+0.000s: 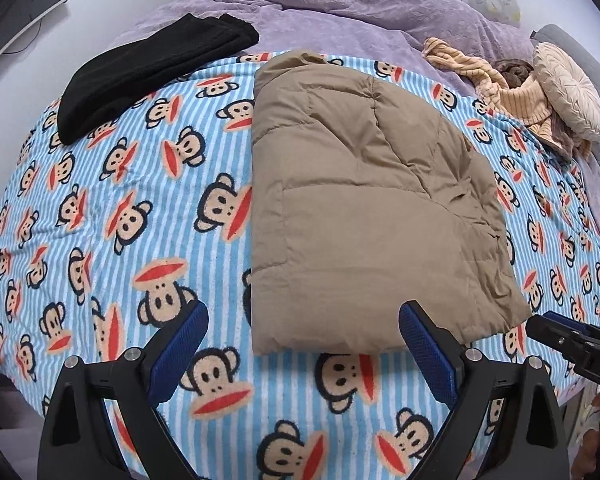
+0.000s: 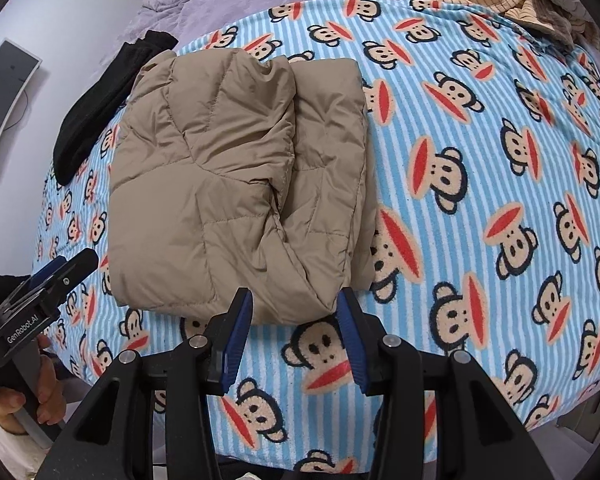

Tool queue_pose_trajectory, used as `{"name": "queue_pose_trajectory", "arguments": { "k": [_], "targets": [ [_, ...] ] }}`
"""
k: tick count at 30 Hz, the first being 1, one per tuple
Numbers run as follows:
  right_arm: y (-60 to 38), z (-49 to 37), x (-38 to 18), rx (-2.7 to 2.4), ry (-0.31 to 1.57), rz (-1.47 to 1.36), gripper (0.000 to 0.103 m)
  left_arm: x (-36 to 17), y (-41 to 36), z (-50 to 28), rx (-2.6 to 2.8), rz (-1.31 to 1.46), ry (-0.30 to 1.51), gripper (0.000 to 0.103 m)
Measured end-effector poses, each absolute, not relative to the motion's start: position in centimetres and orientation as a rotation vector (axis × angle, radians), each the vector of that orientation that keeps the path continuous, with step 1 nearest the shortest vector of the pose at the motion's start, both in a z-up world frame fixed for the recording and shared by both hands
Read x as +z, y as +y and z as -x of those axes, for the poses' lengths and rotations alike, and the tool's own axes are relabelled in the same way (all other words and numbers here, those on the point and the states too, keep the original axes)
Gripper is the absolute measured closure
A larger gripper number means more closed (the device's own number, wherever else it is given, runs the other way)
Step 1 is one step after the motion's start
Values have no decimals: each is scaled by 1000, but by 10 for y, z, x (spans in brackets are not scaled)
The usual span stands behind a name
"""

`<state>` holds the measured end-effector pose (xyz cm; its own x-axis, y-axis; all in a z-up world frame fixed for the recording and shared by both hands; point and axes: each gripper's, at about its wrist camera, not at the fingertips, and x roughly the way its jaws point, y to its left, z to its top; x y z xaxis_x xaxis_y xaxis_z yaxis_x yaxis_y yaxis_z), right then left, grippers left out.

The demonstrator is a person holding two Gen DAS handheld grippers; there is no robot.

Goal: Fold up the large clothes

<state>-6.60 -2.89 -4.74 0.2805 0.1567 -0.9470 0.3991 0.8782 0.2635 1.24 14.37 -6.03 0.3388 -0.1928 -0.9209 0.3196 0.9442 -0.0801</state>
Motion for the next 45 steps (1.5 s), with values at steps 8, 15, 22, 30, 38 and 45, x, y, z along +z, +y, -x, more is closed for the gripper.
{"name": "queue_pose_trajectory", "arguments": {
  "k": [8, 15, 22, 30, 38, 45],
  "targets": [
    [-25, 84, -30, -162, 1257, -508, 45, -49, 148, 11, -316, -158, 1149, 0],
    [-20, 91, -23, -158, 1246, -504, 42, -37, 152, 19, -314, -157, 1135, 0],
    [-12, 90, -6, -169, 1206, -478, 33, -22, 155, 21, -295, -147, 1109, 0],
    [-7, 83, 25, -202, 1121, -441, 21, -2, 160, 17, -264, -136, 1077, 0],
    [-2, 79, 45, -250, 1071, -368, 19, 10, 159, 16, -255, -134, 1056, 0],
    [-2, 78, 55, -261, 1044, -334, 0, 16, 160, 16, -242, -130, 1041, 0]
  ]
}}
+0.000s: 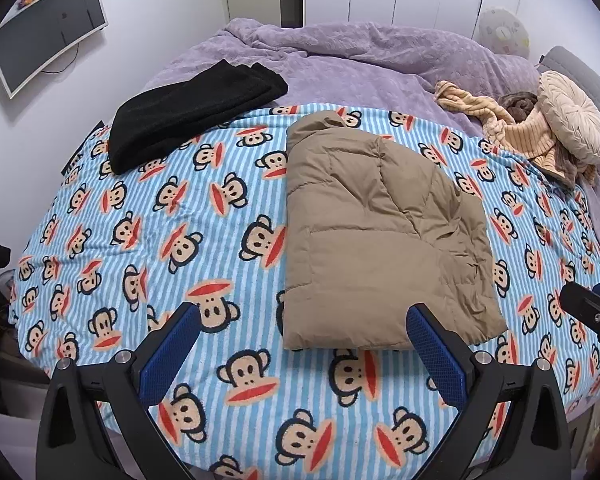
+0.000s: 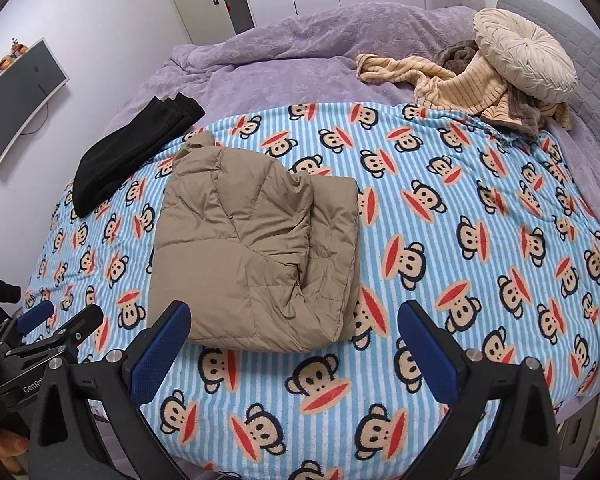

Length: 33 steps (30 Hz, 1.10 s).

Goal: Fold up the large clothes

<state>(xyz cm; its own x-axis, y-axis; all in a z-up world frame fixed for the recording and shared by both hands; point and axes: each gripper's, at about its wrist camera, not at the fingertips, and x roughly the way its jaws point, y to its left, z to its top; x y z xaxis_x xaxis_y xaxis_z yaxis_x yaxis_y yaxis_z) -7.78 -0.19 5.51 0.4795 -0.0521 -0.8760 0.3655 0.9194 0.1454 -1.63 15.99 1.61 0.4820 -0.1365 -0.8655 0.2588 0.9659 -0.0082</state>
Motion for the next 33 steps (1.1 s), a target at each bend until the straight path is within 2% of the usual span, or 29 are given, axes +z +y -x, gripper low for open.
{"name": "queue_pose_trajectory", "arguments": {
  "k": [33],
  "targets": [
    [-4, 79, 53, -267, 1079, -324, 0, 23, 155, 19, -250, -147, 1026, 0]
  ]
}}
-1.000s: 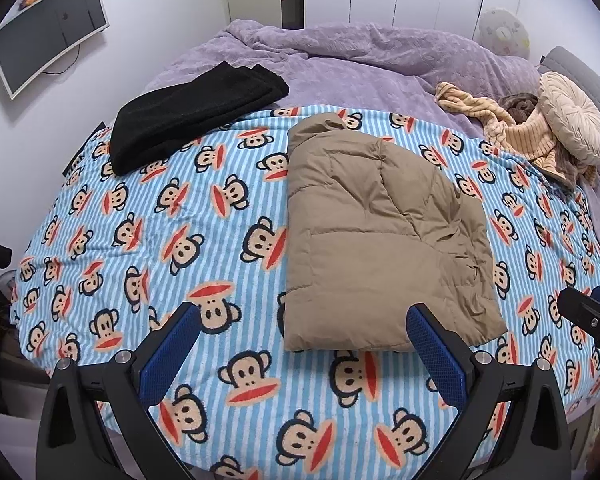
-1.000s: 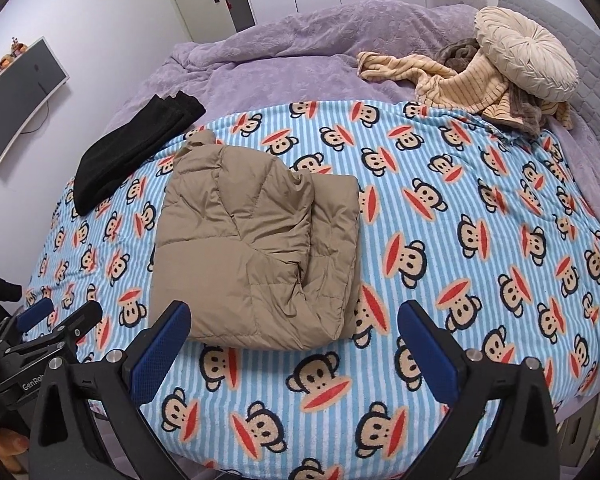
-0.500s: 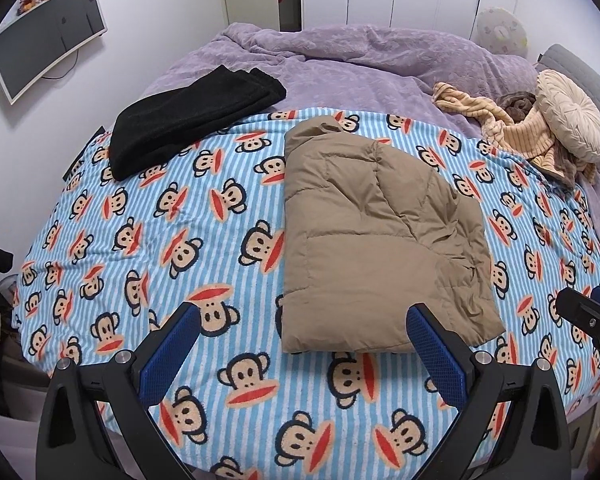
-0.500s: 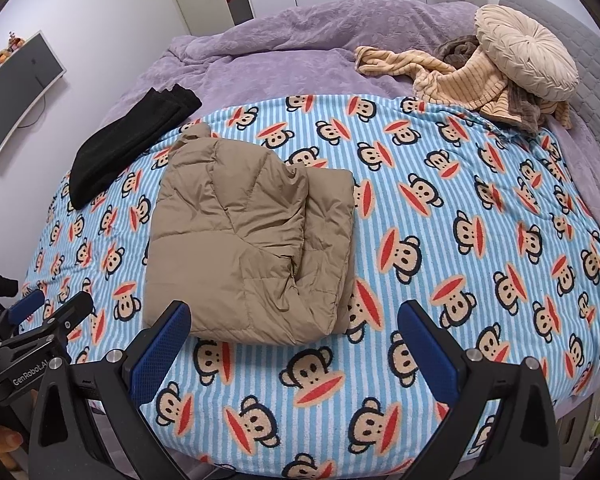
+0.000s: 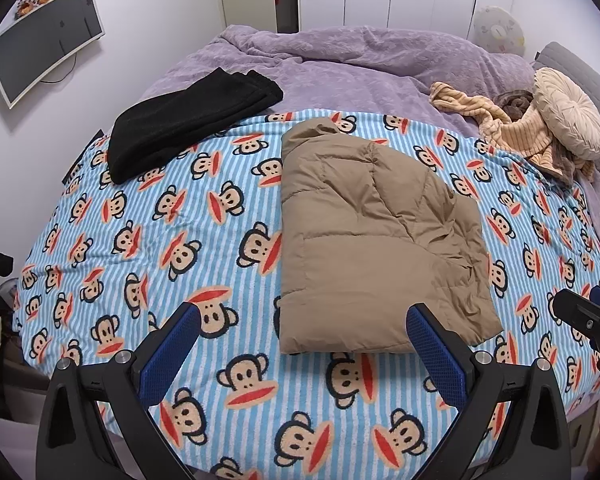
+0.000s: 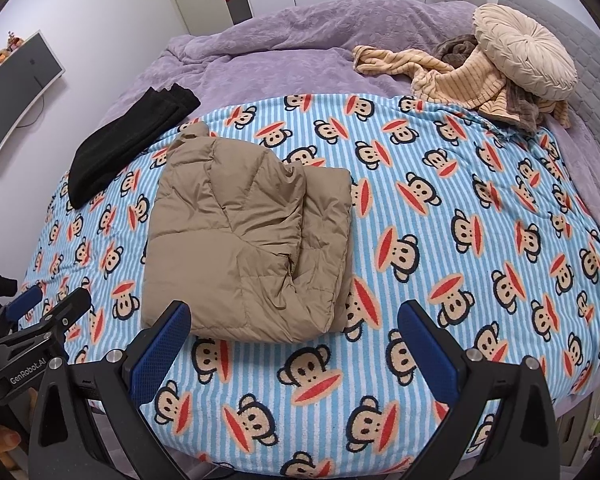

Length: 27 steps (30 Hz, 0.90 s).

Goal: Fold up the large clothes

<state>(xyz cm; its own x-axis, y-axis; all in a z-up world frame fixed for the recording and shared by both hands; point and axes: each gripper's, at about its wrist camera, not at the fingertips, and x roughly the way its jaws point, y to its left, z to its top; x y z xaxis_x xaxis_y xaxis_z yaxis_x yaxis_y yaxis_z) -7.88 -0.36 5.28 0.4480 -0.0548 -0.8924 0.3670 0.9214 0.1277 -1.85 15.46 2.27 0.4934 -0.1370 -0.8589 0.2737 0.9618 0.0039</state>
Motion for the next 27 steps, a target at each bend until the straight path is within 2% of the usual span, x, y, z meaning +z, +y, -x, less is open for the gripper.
{"name": "queue_pose_trajectory", "arguments": {
  "k": [27],
  "targets": [
    [-6, 80, 53, -273, 1080, -323, 0, 24, 152, 19, -252, -151, 1024, 0]
  ]
}}
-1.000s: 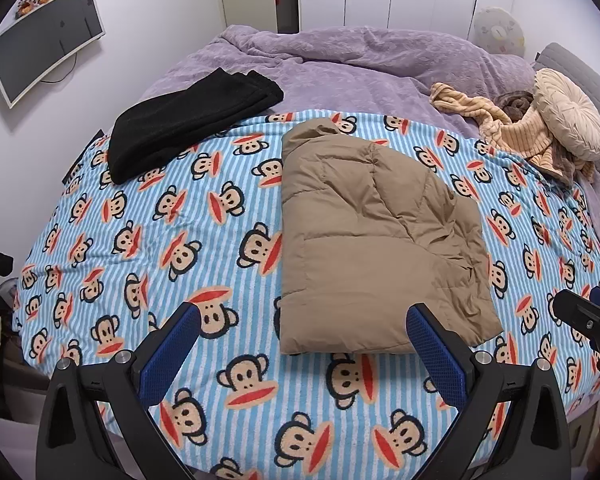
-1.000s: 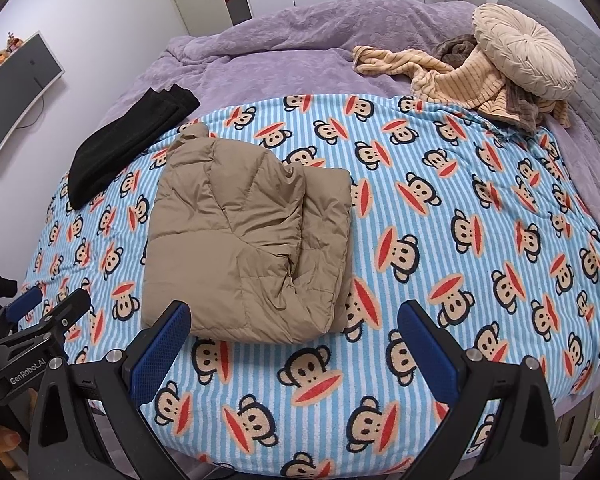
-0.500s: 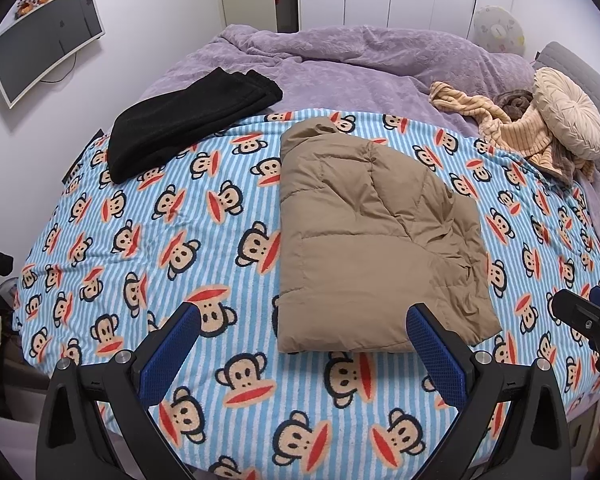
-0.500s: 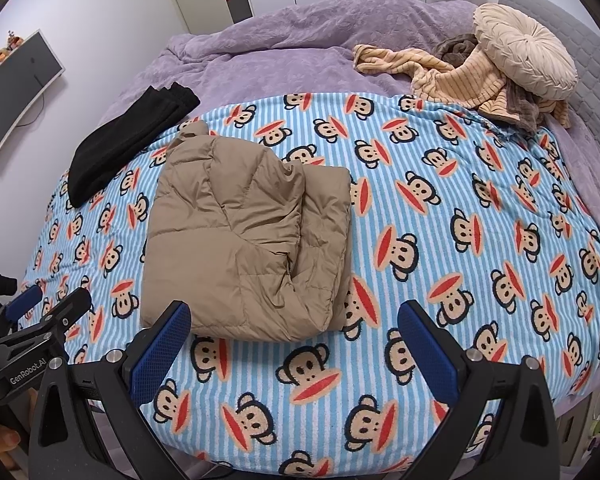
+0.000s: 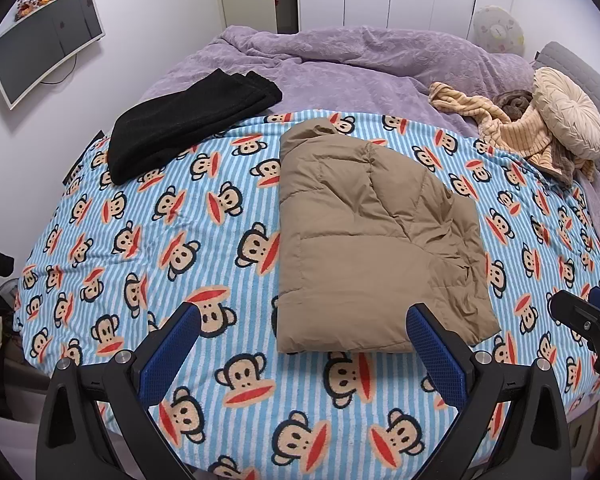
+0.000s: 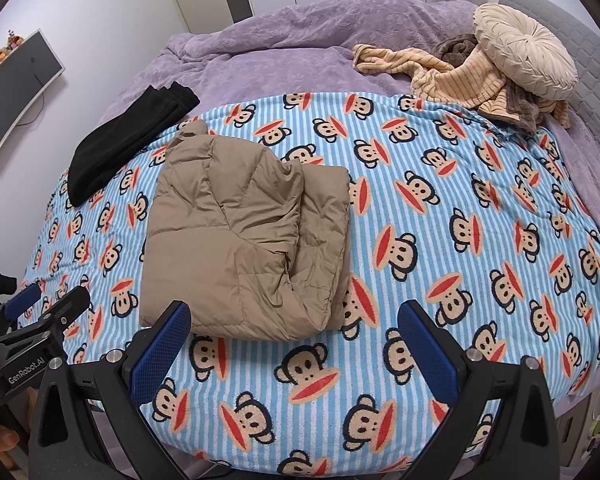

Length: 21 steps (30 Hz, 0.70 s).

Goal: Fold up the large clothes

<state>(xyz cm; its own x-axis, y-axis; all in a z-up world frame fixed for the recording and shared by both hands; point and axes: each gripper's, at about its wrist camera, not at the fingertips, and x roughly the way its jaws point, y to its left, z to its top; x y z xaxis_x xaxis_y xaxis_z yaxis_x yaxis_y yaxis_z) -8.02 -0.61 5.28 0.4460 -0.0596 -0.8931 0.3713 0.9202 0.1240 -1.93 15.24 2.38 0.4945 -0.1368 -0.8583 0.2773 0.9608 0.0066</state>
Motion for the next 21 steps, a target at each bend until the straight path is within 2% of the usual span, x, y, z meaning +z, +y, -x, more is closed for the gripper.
{"name": "queue_pose_trajectory", "arguments": {
  "k": [21],
  "targets": [
    [-6, 82, 53, -272, 1080, -324, 0, 26, 153, 18, -246, -146, 1021, 0]
  ]
}}
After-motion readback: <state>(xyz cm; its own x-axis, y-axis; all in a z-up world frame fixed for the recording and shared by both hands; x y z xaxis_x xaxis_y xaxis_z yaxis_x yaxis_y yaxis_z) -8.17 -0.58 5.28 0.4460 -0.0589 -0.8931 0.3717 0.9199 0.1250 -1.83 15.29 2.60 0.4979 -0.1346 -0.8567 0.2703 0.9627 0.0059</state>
